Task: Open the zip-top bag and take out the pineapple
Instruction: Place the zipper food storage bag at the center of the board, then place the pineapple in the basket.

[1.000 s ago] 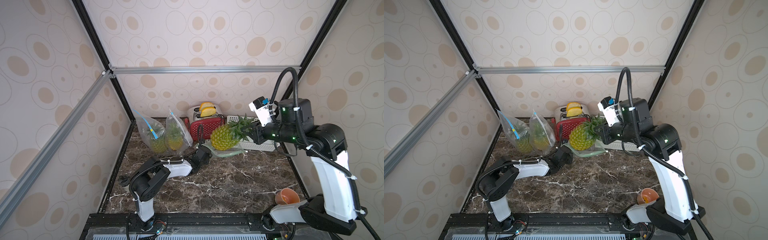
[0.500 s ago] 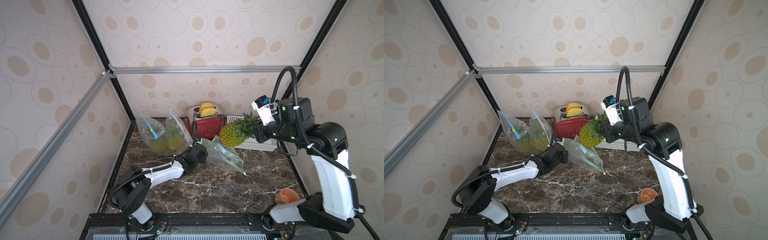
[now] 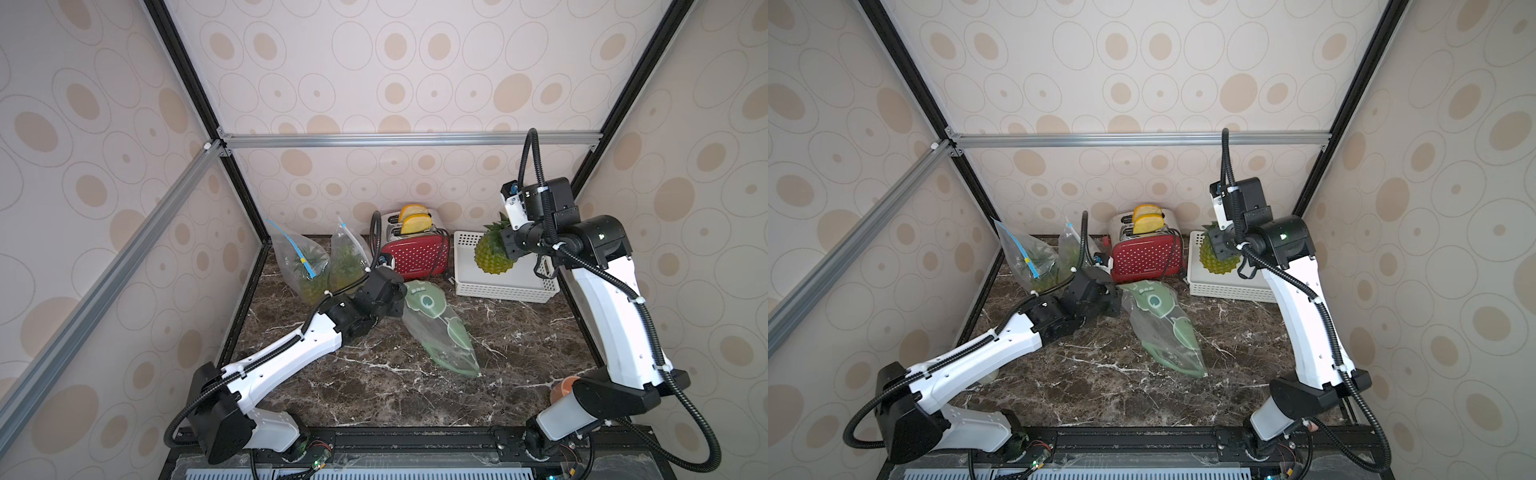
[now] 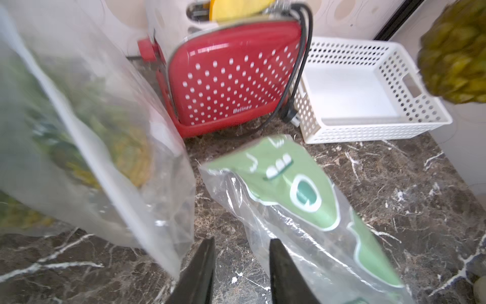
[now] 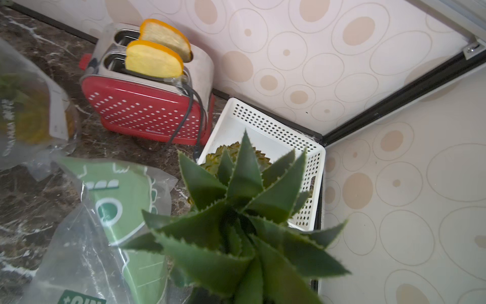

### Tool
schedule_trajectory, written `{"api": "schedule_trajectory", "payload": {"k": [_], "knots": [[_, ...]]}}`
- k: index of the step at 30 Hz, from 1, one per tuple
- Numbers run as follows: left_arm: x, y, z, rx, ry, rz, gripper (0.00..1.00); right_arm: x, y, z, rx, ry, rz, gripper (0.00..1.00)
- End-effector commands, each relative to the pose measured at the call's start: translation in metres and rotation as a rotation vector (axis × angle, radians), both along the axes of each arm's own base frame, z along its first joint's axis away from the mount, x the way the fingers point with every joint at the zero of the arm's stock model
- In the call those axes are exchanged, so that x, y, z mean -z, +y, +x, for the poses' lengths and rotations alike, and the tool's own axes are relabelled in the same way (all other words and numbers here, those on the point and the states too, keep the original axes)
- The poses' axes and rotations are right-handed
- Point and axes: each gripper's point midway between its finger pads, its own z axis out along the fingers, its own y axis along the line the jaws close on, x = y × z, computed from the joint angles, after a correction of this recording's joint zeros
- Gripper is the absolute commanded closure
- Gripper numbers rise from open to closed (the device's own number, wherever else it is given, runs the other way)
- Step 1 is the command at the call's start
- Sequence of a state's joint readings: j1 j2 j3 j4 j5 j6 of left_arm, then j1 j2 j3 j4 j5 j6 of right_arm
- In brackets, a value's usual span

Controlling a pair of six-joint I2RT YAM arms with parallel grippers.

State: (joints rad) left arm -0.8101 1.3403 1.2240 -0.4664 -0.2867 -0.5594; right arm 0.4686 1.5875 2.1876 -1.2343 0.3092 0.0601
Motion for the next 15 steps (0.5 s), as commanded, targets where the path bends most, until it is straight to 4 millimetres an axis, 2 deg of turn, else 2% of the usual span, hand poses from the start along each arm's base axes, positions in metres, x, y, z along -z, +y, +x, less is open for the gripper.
{"api": "schedule_trajectory", "payload": {"k": [1,4,10,15], "knots": [[-0.005,0.024,-0.011,-0.035,0.012,0.086,0.60,-0.013,-0.002,0.037,0.031,-0.112,0.033,1.00],[-0.015,0.025,-0.013,-0.031,-0.013,0.060,0.59,0.005,-0.007,0.060,0.045,-0.083,0.054,1.00],[-0.016,0.024,-0.015,-0.017,-0.019,0.040,0.57,0.040,-0.011,0.097,0.063,-0.005,0.084,1.00],[-0.019,0.032,-0.019,-0.038,-0.042,0.023,0.56,0.068,-0.009,0.124,0.065,0.063,0.122,1.00]]}}
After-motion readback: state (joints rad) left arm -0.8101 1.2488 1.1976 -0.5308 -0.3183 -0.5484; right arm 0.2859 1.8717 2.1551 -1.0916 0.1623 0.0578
